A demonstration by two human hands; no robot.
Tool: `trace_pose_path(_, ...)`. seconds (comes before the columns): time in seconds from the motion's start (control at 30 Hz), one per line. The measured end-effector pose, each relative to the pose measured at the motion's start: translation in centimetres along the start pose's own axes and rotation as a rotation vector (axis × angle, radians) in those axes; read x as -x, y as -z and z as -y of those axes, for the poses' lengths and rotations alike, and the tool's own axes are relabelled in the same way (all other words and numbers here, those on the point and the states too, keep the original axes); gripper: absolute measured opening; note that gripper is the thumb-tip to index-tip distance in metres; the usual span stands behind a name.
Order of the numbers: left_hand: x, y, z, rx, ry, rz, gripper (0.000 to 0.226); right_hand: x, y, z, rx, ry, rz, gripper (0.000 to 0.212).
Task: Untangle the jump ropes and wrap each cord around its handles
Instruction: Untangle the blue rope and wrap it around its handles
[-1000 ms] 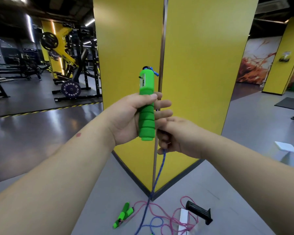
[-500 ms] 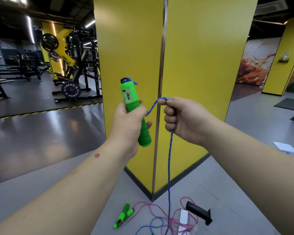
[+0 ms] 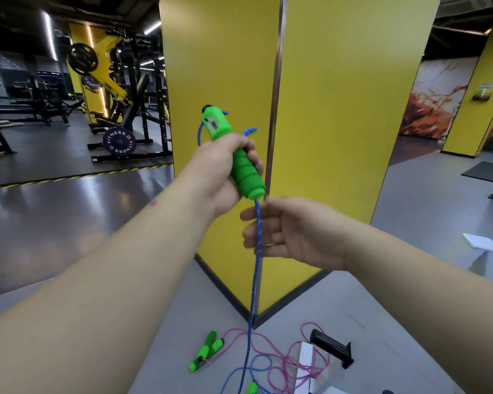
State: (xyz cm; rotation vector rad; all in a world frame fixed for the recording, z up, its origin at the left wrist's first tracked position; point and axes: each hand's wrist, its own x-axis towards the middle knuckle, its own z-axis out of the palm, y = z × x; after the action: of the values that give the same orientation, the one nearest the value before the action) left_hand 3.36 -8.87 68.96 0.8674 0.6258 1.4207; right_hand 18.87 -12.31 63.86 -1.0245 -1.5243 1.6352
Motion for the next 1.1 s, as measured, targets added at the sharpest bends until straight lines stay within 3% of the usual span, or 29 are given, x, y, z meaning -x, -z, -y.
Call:
trace_pose_path(0.07,-0.9,0.7,-0.9,-0.005,-0.038,-0.051,0.006,0.3,-0.1,0.2,-0.025,0.078,-0.07,0.031)
trace_pose_path(0.13,-0.3,1.4,0.1,-0.042,-0.03,-0.049,0.019,-0.1,-0.1,1.7,-0.135,0.23,-0.217,0.026)
trace_pose_path(0.27,4.6,1.1,5.6,-0.151,0.151,0.168,0.027,-1.8,1.0,5.7,-0.066,0.475,-0.41,0.023)
trace_pose_path(0.33,5.3,0.3,6.2,-0.043,0.169,0.224,0.021,-2.4,1.6,5.9,-0.017,0.46,-0.474,0.022)
trace_pose_path(0.4,4.1,-0.4,5.2,0.021,0.103,0.2,0.012,-2.2,1.5,4.6,-0.11,0.306,-0.446,0.021)
trace_pose_path(0.5,1.5,-0.9,2.5,-0.013,0.012,0.105,0.012,-1.1,1.0,1.9,-0.185,0.019,-0.211,0.036)
trace_pose_path(0.57,0.2,-0.6,1.5,-0.082,-0.011,0.061,0.012,-0.2,0.9,0.7,-0.099,-0.035,-0.115,0.042)
trace_pose_path(0.67,-0.3,0.2,1.6,-0.118,0.03,0.06,0.004,0.2,0.7,0.8,0.012,0.05,-0.167,0.024)
trace_pose_path(0.87,0.7,2.2,3.1,0.053,0.06,0.024,0.027,-0.3,0.9,1.8,0.183,0.244,-0.387,0.023)
trace_pose_path(1.0,2.8,2.5,5.1,-0.224,0.114,0.045,0.022,-1.1,0.7,3.6,0.007,0.346,-0.431,0.02)
trace_pose_path(1.1,4.5,1.2,6.6,-0.207,0.168,0.158,0.022,-2.3,1.0,4.7,-0.045,0.378,-0.472,0.018)
